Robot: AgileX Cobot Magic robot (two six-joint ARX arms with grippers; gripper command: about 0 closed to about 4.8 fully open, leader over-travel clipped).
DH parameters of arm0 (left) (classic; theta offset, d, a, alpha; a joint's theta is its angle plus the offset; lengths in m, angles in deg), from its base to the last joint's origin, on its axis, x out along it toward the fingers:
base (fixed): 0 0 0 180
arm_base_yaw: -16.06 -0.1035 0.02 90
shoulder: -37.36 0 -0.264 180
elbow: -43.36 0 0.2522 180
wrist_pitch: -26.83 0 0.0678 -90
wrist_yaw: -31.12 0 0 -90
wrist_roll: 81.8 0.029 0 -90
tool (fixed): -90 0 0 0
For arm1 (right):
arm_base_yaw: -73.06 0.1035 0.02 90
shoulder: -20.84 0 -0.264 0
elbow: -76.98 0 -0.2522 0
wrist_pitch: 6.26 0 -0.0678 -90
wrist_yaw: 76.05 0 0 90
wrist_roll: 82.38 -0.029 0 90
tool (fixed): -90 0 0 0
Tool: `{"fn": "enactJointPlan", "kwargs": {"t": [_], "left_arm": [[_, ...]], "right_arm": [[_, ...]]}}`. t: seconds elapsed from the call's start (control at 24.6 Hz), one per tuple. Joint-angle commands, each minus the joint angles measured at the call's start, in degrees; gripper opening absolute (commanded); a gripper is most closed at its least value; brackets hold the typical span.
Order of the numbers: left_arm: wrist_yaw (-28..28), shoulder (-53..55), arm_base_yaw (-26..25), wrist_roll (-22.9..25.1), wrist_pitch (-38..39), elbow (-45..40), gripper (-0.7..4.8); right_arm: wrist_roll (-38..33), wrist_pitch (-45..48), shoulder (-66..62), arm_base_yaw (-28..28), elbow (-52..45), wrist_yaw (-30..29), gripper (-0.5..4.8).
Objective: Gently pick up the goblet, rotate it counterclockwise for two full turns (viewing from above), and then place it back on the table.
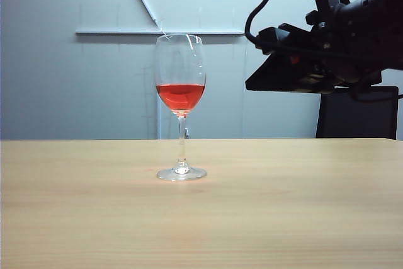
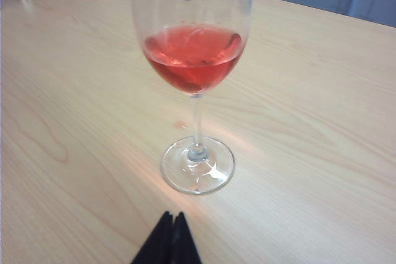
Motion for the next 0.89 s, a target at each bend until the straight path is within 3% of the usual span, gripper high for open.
{"fn": "enactJointPlan", "kwargs": {"t": [0.04,0.24,0.37,0.61,0.69,0.89], "left_arm": [[0.2,0.1,0.0,0.0,-0.7,0.2,-0.05],[0.2,0.1,0.0,0.0,-0.7,0.2,-0.05],[0.2,0.1,0.0,0.0,-0.7,0.2,-0.05],[0.2,0.1,0.0,0.0,-0.7,0.2,-0.05],[0.2,0.1,0.0,0.0,-0.7,0.2,-0.05],[0.2,0.1,0.0,0.0,-0.7,0.2,-0.05]], "right_arm": [[-0.2,1.0,0.1,0.1,0.3,0.0,-0.08],[-0.1,1.0,1.0,0.0,0.3,3.7,-0.08],[4.2,-0.5,4.4,0.1,0.3,6.1,-0.08],[9.3,-11.8,18.9,-1.3,0.2,13.1,-0.08],[9.2,-18.5,28.7,-7.4,-0.8,11.3,-0.08],[7.4,-20.6,38.7,-17.6,-5.5,7.3,-0.08]]}}
